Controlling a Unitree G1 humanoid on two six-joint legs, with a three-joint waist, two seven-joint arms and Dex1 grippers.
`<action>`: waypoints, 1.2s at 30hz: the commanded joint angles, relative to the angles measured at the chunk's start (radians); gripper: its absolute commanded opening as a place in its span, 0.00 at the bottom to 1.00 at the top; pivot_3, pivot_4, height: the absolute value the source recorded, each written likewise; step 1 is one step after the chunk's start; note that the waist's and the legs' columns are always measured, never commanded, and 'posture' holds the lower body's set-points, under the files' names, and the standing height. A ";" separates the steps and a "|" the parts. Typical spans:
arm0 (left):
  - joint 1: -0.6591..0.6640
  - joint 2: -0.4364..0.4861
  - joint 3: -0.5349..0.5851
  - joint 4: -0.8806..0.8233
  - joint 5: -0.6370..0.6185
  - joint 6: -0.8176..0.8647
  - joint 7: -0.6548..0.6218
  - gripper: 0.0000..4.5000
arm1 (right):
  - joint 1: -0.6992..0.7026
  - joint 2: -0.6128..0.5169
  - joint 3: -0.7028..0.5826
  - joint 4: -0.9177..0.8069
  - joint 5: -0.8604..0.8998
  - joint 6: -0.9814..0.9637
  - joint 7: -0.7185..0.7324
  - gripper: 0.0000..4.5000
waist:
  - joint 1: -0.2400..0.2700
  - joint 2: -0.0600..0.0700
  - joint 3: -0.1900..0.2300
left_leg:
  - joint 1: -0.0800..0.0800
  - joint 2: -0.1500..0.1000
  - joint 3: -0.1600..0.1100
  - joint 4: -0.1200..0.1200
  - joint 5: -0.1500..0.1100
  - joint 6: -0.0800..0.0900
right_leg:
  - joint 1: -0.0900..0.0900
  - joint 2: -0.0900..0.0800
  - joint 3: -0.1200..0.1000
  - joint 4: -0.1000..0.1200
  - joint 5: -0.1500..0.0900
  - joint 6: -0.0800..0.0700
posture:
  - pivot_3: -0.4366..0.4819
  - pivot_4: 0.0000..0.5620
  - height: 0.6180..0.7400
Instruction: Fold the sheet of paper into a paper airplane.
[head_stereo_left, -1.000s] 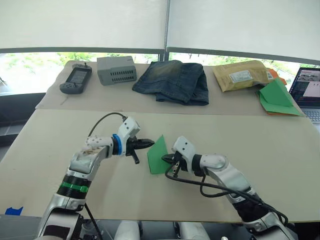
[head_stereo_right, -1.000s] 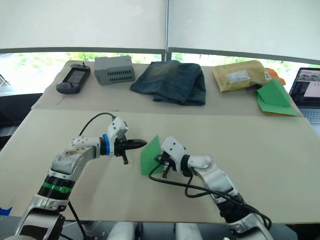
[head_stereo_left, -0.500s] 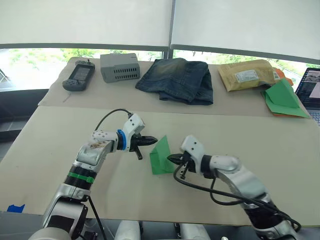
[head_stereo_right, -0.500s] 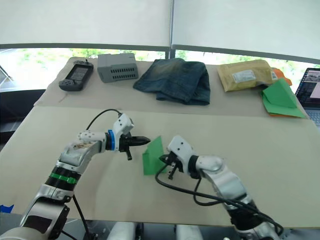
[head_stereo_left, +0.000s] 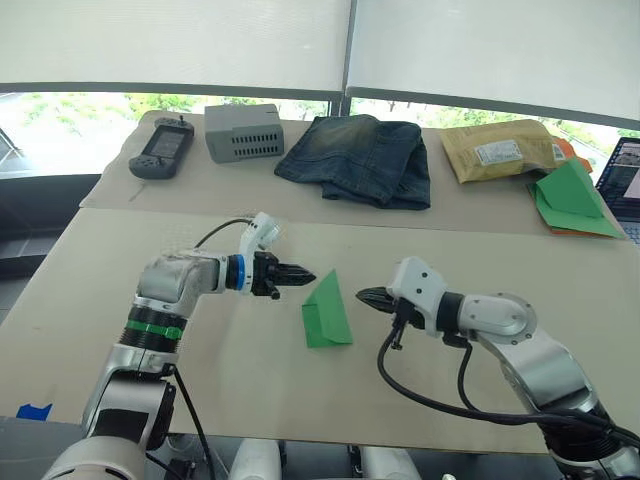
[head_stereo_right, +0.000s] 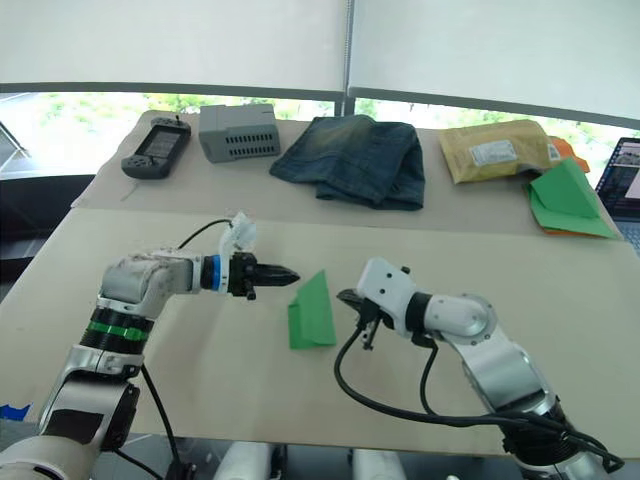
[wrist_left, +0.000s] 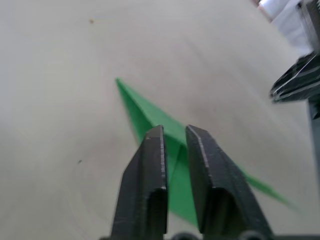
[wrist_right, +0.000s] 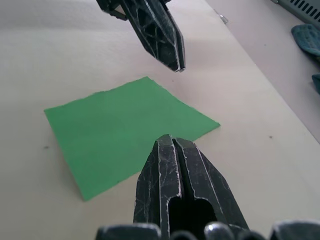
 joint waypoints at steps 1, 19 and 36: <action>-0.047 -0.024 0.063 0.029 -0.025 0.065 0.076 0.55 | -0.001 -0.014 -0.031 -0.009 -0.019 -0.029 -0.016 0.00 | 0.000 0.000 0.000 | 0.000 0.000 0.000 0.000 0.000 0.000 | 0.000 0.000 0.000 0.000 0.000 0.000 | 0.48 0.27 0.95; -0.237 -0.079 0.177 0.231 -0.118 0.539 0.259 0.55 | 0.049 -0.031 -0.094 -0.110 0.154 0.008 0.088 0.00 | -0.002 -0.001 0.001 | 0.000 -0.001 -0.002 0.001 0.000 0.000 | 0.000 0.000 0.000 0.001 0.003 -0.005 | 0.48 0.27 0.95; -0.257 -0.153 0.129 0.284 -0.089 0.525 0.305 0.30 | 0.049 -0.064 -0.075 -0.100 0.084 -0.009 0.014 0.00 | -0.001 -0.001 0.001 | 0.000 -0.003 -0.002 0.002 0.000 0.000 | 0.001 -0.002 0.000 0.002 0.004 -0.005 | 0.48 0.27 0.95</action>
